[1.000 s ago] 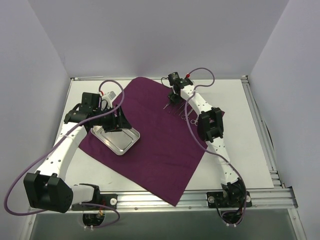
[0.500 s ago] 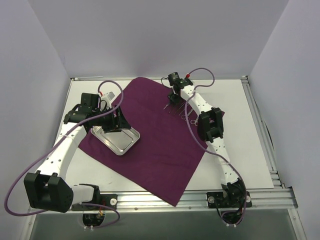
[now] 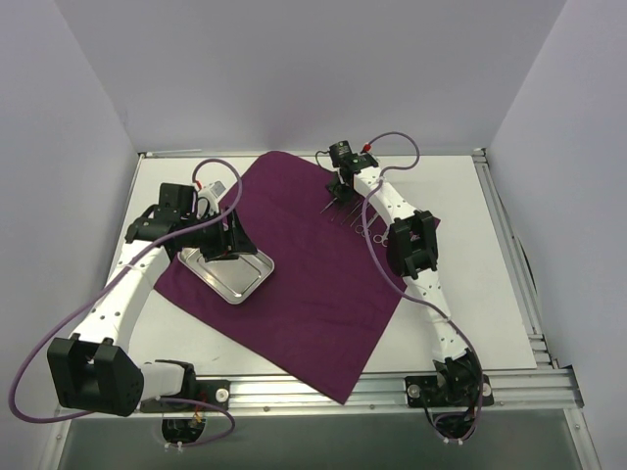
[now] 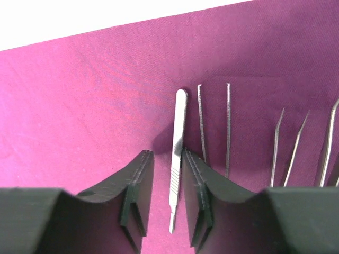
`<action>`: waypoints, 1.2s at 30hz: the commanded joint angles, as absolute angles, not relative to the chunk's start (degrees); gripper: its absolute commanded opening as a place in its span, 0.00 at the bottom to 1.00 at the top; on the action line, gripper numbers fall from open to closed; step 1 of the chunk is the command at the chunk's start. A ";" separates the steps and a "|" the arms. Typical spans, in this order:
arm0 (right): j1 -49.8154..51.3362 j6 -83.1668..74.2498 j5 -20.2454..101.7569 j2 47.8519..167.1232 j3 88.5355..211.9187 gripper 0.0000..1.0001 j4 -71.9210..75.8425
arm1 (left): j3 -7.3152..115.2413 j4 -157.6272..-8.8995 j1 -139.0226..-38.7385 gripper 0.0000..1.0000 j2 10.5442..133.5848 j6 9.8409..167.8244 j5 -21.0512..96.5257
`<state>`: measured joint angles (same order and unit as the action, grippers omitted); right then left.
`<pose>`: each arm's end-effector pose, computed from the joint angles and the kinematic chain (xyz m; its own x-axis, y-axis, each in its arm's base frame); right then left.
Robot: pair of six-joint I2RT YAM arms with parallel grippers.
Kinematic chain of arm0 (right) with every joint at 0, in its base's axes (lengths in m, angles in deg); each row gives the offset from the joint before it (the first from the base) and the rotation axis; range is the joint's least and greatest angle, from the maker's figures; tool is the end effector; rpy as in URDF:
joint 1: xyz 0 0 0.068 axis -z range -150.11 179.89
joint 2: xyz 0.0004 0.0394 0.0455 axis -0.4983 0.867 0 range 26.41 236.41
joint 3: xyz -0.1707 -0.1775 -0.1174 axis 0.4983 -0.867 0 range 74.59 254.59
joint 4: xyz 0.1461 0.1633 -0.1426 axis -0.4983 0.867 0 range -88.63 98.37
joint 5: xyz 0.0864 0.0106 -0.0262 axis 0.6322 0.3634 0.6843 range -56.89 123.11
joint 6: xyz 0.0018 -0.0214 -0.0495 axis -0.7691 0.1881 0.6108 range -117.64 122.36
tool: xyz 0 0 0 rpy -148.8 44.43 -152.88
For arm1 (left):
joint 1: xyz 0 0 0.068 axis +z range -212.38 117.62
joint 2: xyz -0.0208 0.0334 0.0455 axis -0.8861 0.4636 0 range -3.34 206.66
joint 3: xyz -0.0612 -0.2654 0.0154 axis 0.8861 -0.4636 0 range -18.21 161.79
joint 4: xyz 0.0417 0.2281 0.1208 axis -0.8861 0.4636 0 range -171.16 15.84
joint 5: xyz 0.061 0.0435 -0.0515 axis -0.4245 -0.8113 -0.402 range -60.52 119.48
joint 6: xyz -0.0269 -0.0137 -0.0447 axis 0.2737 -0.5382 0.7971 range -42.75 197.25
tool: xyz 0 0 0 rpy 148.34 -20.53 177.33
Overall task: Open and lay out the surgical kit
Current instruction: Place the medical item in the surgical kit, then reset both arms
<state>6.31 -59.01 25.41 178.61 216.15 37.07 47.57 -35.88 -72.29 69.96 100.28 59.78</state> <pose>0.5342 0.2280 0.1712 -0.5913 0.6909 -0.4159 0.4328 0.7070 0.5593 0.2512 -0.0622 0.3102 -0.8979 -0.1860 -0.3990 0.1063 0.7880 -0.6064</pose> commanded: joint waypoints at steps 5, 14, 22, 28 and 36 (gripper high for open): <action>6.77 -57.24 25.56 179.07 216.36 0.36 40.21 | 47.36 -38.01 -71.61 0.70 68.55 100.28 60.94; 6.95 -54.60 25.91 176.00 216.36 0.47 38.37 | 46.83 -38.09 -71.35 0.70 68.20 100.54 60.41; 7.30 -53.11 26.87 172.84 217.24 0.52 38.19 | 47.71 -38.27 -70.64 0.71 68.29 100.54 59.36; 7.21 -49.77 28.28 167.48 216.19 0.60 36.35 | 48.85 -38.09 -69.50 0.73 68.82 100.81 59.27; 6.86 -38.79 34.50 153.09 206.80 1.00 32.22 | 47.89 -40.37 -68.71 0.75 68.91 103.44 60.93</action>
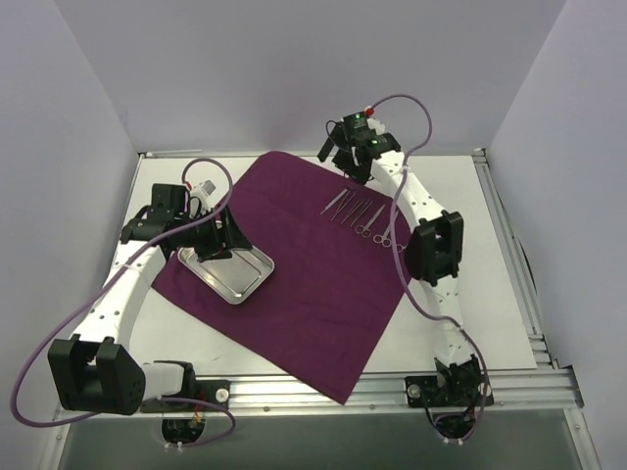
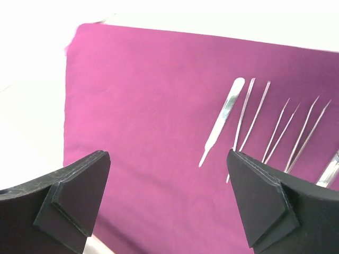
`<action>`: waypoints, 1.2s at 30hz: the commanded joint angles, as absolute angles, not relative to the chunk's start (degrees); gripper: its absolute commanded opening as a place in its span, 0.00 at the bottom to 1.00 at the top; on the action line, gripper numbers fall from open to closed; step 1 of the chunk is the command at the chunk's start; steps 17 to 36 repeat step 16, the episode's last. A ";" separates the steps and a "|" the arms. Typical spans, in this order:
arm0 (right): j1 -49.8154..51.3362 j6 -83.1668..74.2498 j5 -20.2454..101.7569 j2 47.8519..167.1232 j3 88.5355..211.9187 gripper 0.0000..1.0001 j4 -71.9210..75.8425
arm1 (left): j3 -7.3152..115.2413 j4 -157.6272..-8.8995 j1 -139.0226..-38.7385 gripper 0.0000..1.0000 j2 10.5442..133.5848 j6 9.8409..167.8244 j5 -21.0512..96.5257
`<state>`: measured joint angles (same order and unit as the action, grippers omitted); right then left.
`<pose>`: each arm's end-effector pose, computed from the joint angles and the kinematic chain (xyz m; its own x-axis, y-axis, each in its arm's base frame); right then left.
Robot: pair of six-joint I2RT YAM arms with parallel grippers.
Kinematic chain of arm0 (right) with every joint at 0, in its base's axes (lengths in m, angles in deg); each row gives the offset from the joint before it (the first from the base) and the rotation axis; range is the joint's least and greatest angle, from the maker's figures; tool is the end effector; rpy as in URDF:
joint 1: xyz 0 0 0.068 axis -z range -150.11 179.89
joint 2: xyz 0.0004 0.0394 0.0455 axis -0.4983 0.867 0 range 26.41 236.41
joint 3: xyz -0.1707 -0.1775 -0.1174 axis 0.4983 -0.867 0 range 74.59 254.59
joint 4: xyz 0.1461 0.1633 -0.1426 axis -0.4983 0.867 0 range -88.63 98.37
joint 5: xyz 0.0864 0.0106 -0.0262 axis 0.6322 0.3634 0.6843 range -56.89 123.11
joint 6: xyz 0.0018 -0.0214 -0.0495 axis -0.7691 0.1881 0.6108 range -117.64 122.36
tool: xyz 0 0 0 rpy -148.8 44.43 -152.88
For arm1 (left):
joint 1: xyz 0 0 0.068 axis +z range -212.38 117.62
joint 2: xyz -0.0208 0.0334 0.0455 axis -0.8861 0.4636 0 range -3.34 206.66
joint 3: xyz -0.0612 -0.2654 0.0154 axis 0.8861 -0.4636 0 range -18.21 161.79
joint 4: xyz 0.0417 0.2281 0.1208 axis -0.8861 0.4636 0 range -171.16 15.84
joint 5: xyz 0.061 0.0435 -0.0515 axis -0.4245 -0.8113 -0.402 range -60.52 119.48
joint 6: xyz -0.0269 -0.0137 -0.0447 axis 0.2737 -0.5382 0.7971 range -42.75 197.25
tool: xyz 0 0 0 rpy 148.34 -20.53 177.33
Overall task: Open and lay out the surgical kit
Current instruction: Reset both arms
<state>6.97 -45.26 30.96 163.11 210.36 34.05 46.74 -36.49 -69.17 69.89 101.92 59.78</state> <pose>0.5065 0.2127 0.2899 -0.6100 0.5435 -0.5767 0.1339 0.7880 0.6010 0.2541 -0.0484 0.3067 -0.8888 -0.2571 -0.3793 0.0362 0.7858 -0.6175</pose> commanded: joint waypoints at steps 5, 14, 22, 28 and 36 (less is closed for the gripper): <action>5.64 -30.97 36.46 139.02 184.32 1.00 23.55 | 44.73 -43.44 -68.36 0.94 67.77 106.34 63.22; 2.56 -31.38 42.15 103.78 132.96 1.00 -5.76 | 28.68 -70.56 -67.92 0.94 60.48 122.40 75.95; 2.03 -34.89 43.75 93.68 124.47 1.00 -11.70 | 23.74 -89.11 -67.92 0.94 58.11 133.60 78.16; 2.03 -34.89 43.75 93.68 124.47 1.00 -11.70 | 23.74 -89.11 -67.92 0.94 58.11 133.60 78.16; 2.03 -34.89 43.75 93.68 124.47 1.00 -11.70 | 23.74 -89.11 -67.92 0.94 58.11 133.60 78.16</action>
